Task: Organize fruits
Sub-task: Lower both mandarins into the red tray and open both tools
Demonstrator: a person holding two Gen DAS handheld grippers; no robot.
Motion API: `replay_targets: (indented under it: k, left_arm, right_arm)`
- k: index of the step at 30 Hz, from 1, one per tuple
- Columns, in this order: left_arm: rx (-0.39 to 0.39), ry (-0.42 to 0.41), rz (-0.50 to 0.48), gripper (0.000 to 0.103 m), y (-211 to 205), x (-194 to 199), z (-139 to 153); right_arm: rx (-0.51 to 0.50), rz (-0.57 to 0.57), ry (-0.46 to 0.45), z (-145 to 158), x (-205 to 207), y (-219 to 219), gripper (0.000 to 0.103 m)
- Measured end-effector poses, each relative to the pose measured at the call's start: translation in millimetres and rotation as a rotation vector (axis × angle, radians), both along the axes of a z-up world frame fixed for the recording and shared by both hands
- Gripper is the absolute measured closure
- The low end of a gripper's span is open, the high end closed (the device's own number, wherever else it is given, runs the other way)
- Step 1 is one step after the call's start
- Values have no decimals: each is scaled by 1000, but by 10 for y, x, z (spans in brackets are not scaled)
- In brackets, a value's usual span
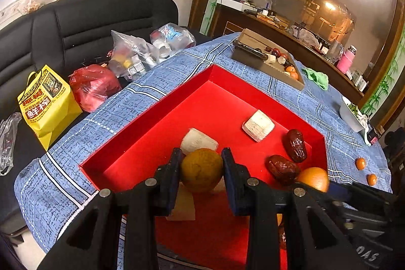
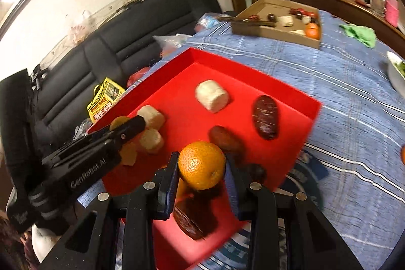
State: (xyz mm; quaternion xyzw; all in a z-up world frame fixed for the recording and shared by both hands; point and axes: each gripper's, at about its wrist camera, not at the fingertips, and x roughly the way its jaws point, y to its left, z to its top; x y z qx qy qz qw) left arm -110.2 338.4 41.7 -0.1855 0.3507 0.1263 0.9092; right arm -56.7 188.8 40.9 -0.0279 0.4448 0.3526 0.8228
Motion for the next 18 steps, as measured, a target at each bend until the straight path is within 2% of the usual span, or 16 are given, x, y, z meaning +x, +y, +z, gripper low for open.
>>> replay_targets:
  k: [5,9,12,16,18]
  left_arm:
    - [-25,-22,8,70,84,-40,27]
    - [-39,-50,31,50,164,-89,81]
    - [-45,-68,47,43,215,-125,126]
    - [-42,-70,52,40,236,-141,148]
    - [-45,-68,52,38,237,-143,148]
  right_arm:
    - [-8,22,15,-72,74,178,65]
    - [-12,27,32,-134,125,265,65]
    - [-17,30,41,-170,152,307,64]
    - [-20,40,34,-186,143,361,64]
    - [-18,42,27,-179,131,370,59]
